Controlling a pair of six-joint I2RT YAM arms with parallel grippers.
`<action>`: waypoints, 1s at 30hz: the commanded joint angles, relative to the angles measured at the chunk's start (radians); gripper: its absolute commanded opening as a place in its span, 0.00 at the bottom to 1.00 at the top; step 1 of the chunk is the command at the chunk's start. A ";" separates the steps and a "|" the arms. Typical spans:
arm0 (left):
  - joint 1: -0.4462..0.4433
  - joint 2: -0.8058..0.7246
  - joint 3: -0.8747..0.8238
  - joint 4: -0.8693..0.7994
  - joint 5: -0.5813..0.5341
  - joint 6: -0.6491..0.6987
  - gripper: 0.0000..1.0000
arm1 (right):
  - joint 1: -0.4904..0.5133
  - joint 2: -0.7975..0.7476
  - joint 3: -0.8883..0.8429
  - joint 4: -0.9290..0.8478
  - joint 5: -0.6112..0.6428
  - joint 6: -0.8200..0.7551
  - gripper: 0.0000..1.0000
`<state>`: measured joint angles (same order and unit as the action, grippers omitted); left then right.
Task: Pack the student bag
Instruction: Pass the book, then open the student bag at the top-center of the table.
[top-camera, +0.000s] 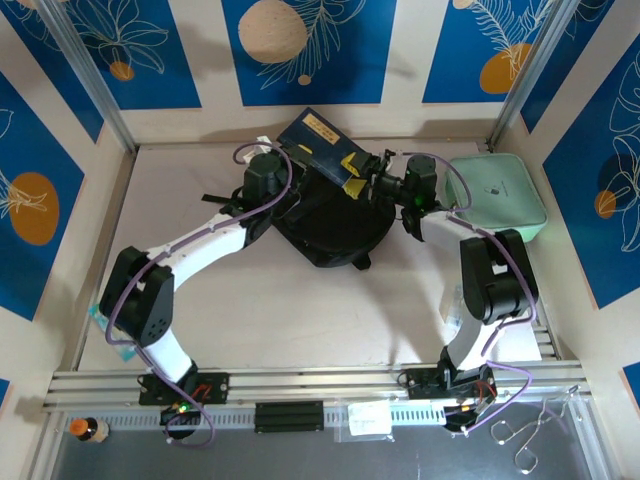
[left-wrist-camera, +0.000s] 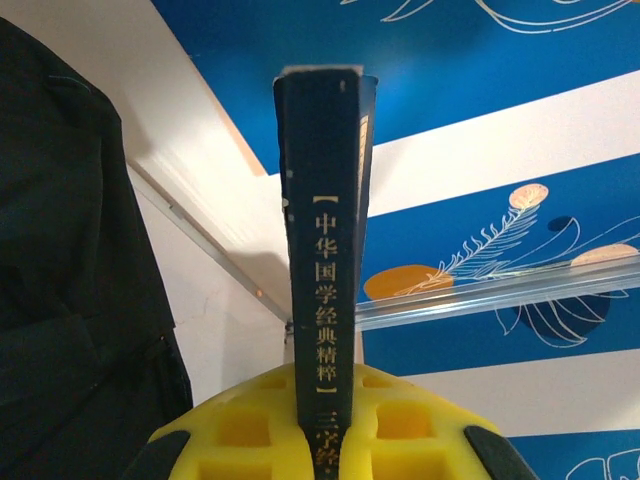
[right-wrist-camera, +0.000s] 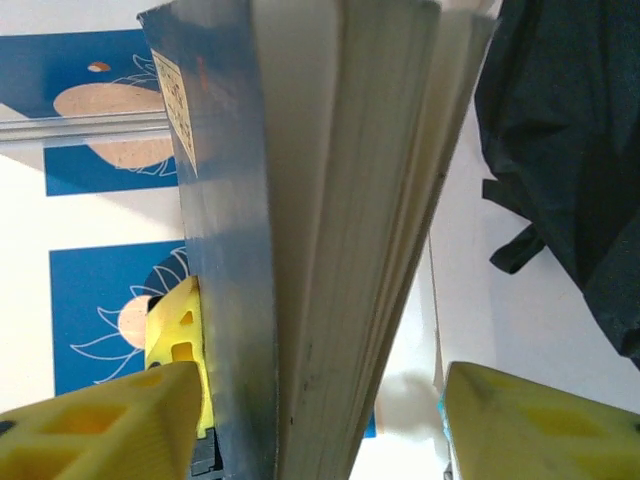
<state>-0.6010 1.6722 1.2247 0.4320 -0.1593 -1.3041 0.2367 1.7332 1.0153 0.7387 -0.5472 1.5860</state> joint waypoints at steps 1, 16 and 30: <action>-0.010 -0.012 0.030 0.079 -0.019 -0.003 0.00 | -0.009 0.022 0.017 0.098 -0.018 0.030 0.57; -0.011 -0.068 -0.039 -0.044 -0.040 0.077 0.34 | -0.048 -0.025 0.005 0.097 -0.055 -0.065 0.04; -0.062 -0.071 0.015 -0.562 0.071 0.744 0.95 | -0.177 -0.320 -0.041 -0.580 0.087 -0.576 0.00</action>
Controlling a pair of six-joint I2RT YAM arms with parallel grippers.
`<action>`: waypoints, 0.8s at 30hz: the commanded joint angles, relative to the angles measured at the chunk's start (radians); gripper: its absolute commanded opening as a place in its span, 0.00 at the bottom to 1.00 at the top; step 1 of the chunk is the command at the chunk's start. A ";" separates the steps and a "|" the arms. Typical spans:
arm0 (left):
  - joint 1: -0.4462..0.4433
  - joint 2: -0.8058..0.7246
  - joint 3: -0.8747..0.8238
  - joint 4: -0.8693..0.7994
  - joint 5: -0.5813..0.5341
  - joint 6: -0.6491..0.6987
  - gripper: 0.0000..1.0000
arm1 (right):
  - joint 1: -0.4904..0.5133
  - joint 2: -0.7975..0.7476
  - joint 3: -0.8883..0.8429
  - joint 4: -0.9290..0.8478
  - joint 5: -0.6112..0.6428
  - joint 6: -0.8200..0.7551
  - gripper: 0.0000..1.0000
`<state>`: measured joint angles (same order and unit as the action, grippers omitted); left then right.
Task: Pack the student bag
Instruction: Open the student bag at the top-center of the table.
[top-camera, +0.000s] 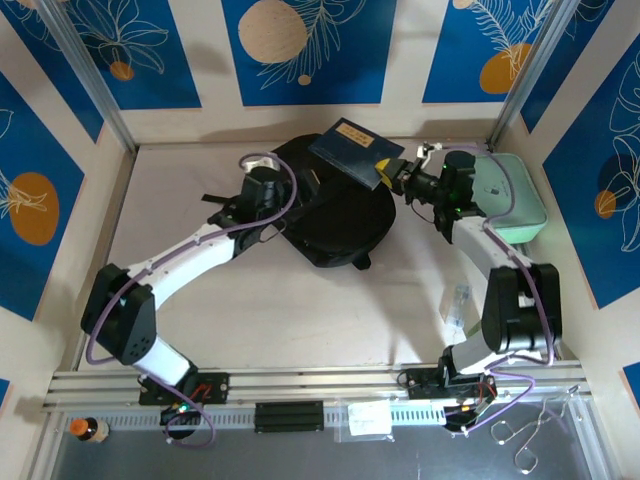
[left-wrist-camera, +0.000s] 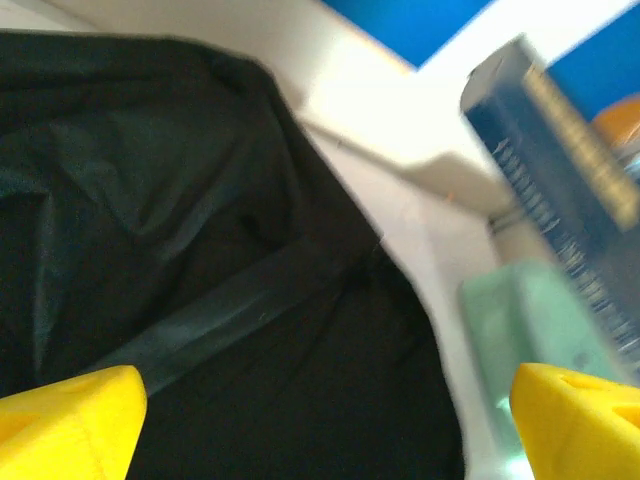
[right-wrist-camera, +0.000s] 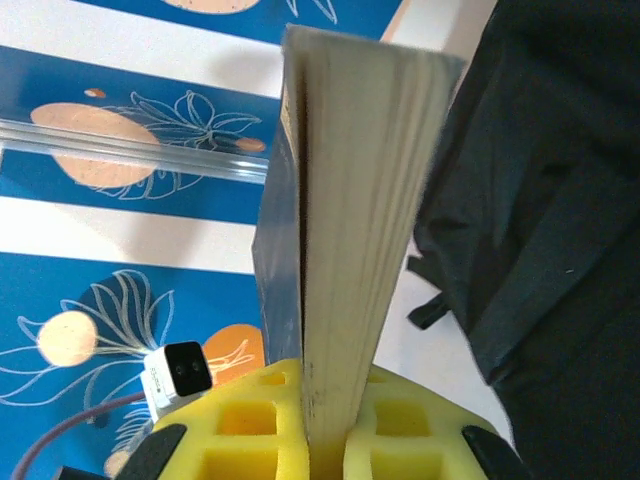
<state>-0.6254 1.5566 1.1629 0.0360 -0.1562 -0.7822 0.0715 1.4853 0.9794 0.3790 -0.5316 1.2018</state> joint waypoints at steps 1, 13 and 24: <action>-0.048 0.067 0.100 -0.190 0.084 0.252 0.95 | -0.022 -0.089 -0.006 -0.260 0.086 -0.217 0.00; -0.170 0.335 0.352 -0.326 0.336 0.518 0.91 | -0.176 -0.212 -0.063 -0.453 0.128 -0.315 0.00; -0.218 0.576 0.647 -0.505 0.302 0.567 0.65 | -0.251 -0.191 -0.081 -0.455 0.075 -0.301 0.00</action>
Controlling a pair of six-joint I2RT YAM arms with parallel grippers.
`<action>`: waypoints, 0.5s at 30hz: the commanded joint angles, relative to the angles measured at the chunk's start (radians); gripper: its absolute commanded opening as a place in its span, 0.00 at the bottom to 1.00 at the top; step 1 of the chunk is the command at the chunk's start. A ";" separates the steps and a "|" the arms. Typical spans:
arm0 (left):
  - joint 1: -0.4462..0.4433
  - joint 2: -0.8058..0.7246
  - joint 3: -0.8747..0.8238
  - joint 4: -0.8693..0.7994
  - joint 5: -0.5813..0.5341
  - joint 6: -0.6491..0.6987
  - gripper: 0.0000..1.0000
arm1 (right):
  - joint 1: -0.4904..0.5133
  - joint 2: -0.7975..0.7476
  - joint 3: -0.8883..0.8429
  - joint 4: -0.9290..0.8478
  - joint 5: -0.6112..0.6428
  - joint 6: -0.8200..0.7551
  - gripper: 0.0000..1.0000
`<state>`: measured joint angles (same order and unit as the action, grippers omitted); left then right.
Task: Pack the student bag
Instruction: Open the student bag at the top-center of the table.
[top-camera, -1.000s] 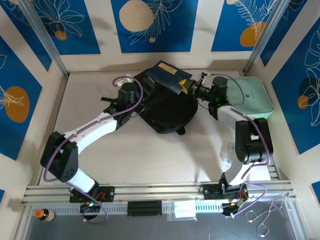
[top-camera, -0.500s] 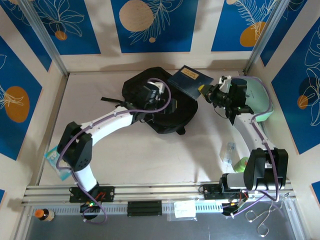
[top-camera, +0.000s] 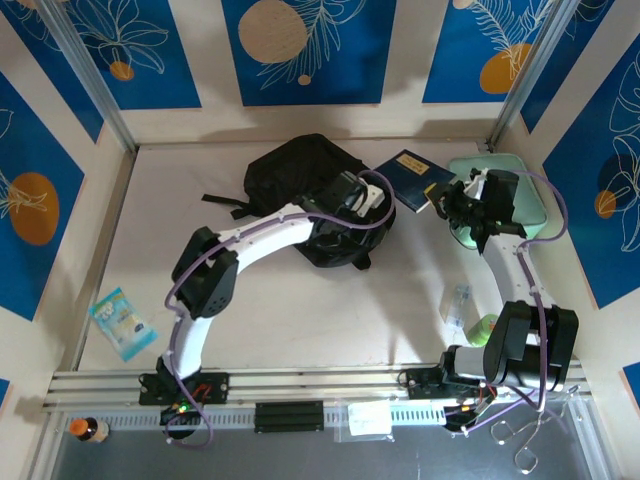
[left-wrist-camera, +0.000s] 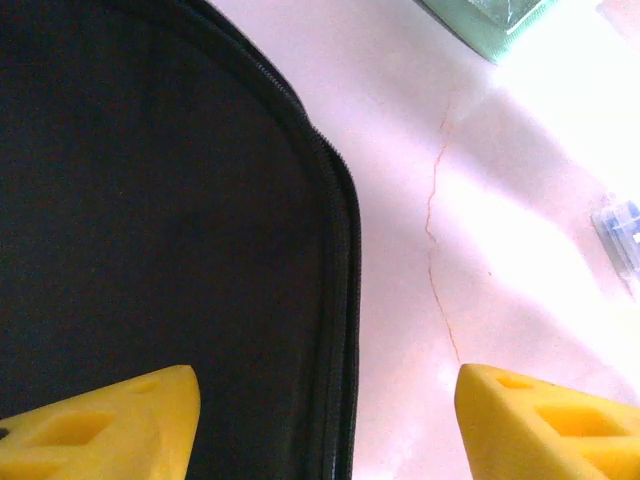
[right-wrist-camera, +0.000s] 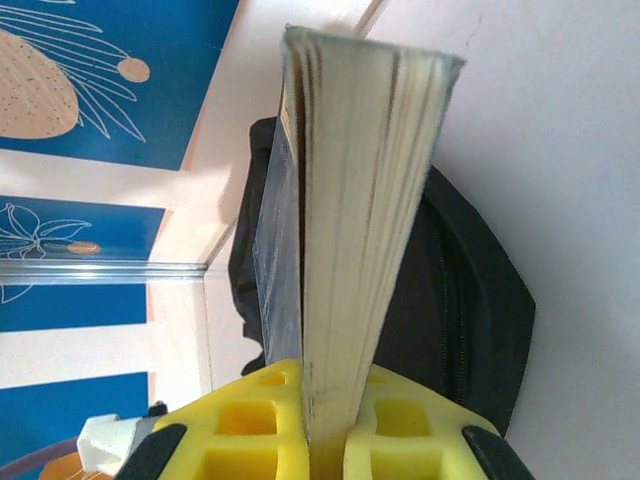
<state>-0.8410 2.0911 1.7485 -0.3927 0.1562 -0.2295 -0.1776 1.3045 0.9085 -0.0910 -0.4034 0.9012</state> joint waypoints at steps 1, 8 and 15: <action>-0.003 0.059 0.083 -0.082 -0.013 0.011 0.63 | -0.004 -0.008 -0.012 0.016 -0.056 0.003 0.00; -0.002 0.142 0.195 -0.145 -0.020 0.010 0.57 | -0.006 -0.004 -0.017 0.016 -0.057 0.010 0.00; 0.005 0.142 0.198 -0.158 -0.051 0.017 0.48 | -0.013 -0.003 -0.012 -0.001 -0.041 0.006 0.00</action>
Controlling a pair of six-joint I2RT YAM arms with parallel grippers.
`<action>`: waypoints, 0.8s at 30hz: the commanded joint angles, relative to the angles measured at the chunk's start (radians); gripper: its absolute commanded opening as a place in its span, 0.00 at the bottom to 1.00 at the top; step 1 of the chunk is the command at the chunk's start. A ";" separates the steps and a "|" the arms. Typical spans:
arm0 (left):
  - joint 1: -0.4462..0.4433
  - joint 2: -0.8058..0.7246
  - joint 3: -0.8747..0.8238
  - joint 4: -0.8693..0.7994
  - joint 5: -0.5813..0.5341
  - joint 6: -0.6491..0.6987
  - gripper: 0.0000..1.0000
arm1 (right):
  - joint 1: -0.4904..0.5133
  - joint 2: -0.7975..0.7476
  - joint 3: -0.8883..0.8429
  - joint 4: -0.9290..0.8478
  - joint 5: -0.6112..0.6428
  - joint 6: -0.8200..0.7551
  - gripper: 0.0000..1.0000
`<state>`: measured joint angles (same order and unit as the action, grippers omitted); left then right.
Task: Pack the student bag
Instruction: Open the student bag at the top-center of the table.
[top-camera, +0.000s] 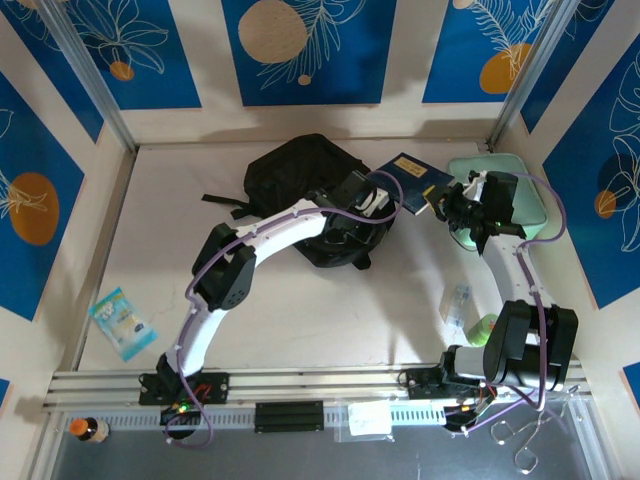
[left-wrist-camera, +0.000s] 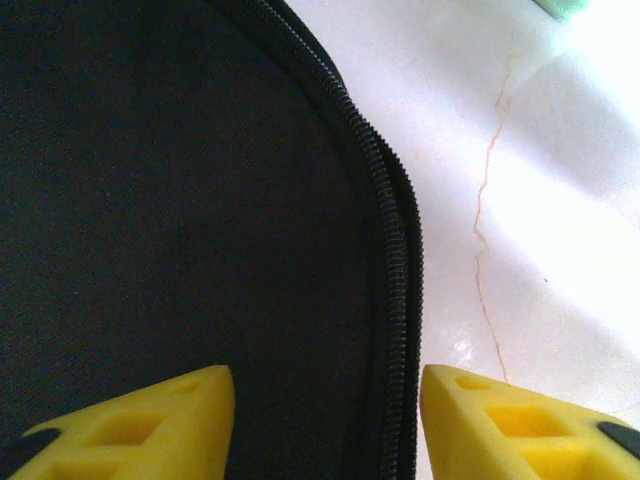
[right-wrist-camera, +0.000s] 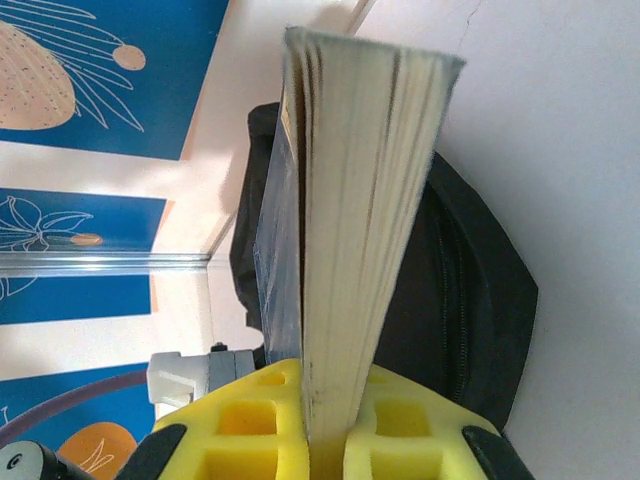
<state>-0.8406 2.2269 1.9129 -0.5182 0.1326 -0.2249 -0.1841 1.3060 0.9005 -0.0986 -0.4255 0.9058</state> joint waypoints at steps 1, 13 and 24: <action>0.006 0.006 0.033 -0.033 -0.032 0.012 0.46 | -0.006 -0.005 -0.004 0.000 -0.013 0.001 0.00; 0.017 0.003 0.026 -0.020 -0.021 0.001 0.31 | -0.025 -0.035 0.032 -0.141 0.125 -0.035 0.00; 0.032 -0.019 0.010 0.013 0.048 0.007 0.06 | -0.026 -0.091 0.064 -0.233 0.235 -0.067 0.00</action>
<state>-0.8265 2.2269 1.9141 -0.5125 0.1543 -0.2260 -0.2043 1.2541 0.9146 -0.3126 -0.2176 0.8642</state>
